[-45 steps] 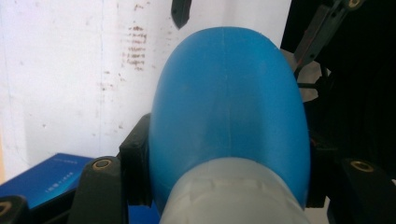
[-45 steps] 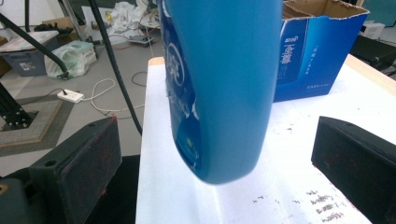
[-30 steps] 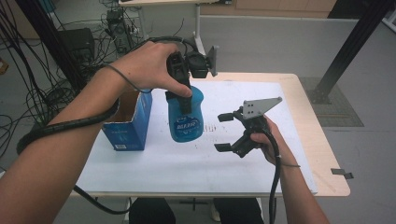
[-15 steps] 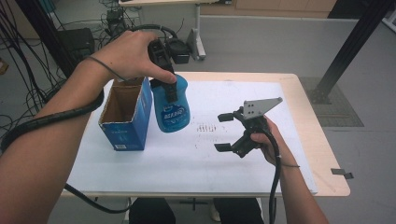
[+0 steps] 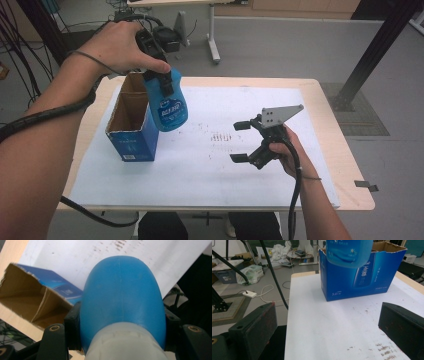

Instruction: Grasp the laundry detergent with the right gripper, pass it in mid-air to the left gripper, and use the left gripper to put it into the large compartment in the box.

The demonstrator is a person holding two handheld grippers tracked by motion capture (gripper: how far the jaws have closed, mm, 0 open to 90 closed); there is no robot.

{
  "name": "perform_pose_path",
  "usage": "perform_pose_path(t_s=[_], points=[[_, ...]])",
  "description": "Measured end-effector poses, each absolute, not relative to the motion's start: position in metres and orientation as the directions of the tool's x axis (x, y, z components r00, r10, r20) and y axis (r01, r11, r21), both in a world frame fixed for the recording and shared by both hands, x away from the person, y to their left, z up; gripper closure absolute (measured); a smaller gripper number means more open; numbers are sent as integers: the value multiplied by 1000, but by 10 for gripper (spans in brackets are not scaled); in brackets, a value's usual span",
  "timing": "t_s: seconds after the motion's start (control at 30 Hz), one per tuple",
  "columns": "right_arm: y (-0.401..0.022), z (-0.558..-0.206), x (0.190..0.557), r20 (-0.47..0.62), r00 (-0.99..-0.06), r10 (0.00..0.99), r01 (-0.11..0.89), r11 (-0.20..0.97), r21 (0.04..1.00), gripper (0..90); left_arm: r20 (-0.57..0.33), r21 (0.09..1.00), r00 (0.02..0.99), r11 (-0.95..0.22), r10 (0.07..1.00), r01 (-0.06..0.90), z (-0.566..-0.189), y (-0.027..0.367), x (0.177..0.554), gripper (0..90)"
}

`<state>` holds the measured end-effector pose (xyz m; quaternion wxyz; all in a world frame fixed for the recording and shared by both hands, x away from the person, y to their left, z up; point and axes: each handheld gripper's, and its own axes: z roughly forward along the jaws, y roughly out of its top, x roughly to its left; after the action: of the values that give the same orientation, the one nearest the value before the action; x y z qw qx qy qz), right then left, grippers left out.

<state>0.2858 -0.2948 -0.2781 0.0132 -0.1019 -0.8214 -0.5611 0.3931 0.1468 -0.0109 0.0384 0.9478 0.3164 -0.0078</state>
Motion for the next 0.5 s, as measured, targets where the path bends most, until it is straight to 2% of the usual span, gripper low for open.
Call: perform_pose_path(t_s=[0.13, 0.27, 0.5], points=[[-295, -278, 286, 136, -980, 148, 180, 349, 919, 23, -17, 70, 759, -756, 651, 651, -8, 157, 395, 380], [-294, -278, 287, 136, -980, 146, 180, 352, 918, 24, -10, 63, 670, -668, 742, 741, -4, 167, 400, 380], [-294, -279, 287, 135, -980, 145, 179, 351, 919, 27, 43, 52, 562, -564, 826, 824, 2, 175, 404, 380]])
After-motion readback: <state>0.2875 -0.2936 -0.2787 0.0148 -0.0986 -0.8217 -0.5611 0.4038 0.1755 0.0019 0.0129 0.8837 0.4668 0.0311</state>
